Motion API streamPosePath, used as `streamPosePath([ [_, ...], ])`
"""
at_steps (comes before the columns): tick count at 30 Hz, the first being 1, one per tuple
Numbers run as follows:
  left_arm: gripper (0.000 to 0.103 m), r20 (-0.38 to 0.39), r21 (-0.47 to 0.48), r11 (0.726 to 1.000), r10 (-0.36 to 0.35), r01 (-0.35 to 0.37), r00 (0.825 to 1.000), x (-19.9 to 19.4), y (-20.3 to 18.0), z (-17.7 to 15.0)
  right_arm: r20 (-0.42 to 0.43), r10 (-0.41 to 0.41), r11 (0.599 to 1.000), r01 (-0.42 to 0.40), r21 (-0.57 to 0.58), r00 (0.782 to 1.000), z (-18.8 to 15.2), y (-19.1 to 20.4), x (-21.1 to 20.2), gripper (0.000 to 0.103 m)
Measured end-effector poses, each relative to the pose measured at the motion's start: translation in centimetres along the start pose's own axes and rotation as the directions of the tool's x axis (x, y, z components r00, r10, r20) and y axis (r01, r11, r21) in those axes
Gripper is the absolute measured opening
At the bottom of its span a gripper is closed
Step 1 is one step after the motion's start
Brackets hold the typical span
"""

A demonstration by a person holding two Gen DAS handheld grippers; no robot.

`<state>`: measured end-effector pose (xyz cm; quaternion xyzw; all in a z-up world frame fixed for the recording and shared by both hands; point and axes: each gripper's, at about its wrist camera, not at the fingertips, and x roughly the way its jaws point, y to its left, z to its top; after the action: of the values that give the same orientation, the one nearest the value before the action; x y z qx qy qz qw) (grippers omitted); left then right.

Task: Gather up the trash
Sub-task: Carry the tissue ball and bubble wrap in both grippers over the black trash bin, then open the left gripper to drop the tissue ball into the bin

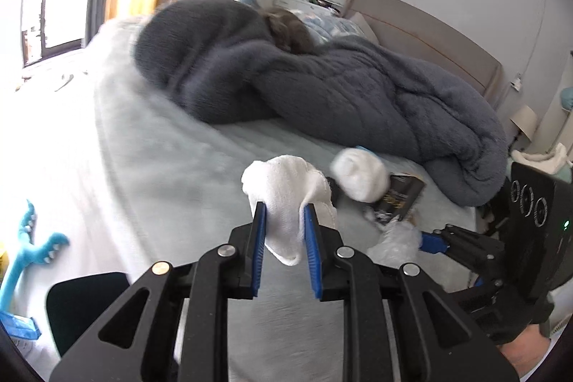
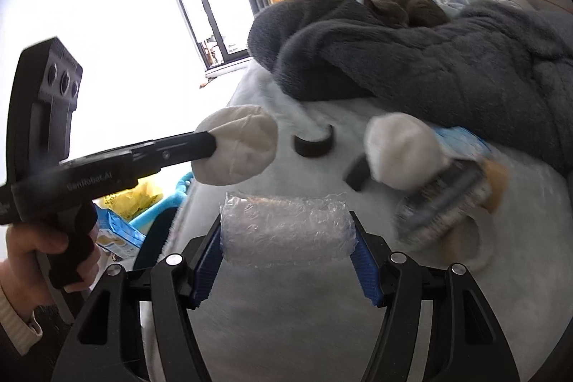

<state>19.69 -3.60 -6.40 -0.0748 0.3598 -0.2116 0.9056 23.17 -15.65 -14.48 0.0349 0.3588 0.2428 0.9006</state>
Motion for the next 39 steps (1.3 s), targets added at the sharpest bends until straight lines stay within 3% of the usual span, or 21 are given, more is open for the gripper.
streamPosePath([
  [9,0.023,-0.009,-0.044,0.989,0.142,-0.142,0.990,-2.6,6.3,-1.8,0.004,0.034,0.999,-0.034,-0.012,0.999,2.3,4.4,2.4,0.066],
  [20,0.023,-0.160,-0.099,0.956,0.259,-0.277,0.952,-3.0,12.9,-5.9,-0.046,0.097,0.992,-0.100,-0.075,0.994,3.1,10.7,6.9,0.066],
  [31,0.023,-0.329,-0.108,0.928,0.305,-0.357,0.894,-3.3,18.1,-10.2,-0.110,0.147,0.984,-0.156,-0.083,0.983,3.0,14.4,10.7,0.066],
  [39,0.026,-0.422,-0.146,0.924,0.265,-0.354,0.867,-3.2,20.2,-12.5,-0.166,0.169,0.979,-0.185,-0.083,0.972,2.3,16.6,12.7,0.066],
])
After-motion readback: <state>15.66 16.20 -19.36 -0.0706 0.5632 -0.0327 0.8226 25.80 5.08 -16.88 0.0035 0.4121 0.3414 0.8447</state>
